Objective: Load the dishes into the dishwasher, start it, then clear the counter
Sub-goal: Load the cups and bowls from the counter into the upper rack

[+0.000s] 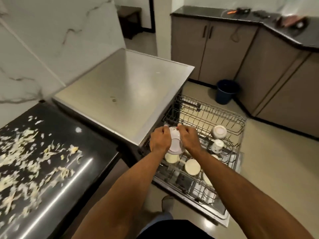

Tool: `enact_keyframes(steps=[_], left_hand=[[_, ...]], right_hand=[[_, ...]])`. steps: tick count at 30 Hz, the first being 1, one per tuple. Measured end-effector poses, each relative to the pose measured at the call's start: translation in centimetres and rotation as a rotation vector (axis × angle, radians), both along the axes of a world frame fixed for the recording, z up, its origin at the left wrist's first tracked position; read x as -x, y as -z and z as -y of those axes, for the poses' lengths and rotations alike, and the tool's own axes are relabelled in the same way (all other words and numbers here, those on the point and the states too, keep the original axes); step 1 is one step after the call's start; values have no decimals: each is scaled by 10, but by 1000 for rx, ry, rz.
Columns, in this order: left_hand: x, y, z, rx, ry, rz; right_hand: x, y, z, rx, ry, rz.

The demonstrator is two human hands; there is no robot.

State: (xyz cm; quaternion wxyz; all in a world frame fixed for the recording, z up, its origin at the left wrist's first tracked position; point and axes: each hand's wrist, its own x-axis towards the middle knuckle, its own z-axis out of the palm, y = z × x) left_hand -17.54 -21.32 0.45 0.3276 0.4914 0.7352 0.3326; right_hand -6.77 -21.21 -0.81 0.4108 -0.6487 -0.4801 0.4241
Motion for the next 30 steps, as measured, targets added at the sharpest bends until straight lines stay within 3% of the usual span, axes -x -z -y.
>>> enact_keyframes(steps=[17,30], left_hand=[[-81,46,-130,136,354,10],[-142,147,-177,217,344,-139]], right_hand=[[-84,53,-99,101,267,109],[-140,151,-141,175,293,44]])
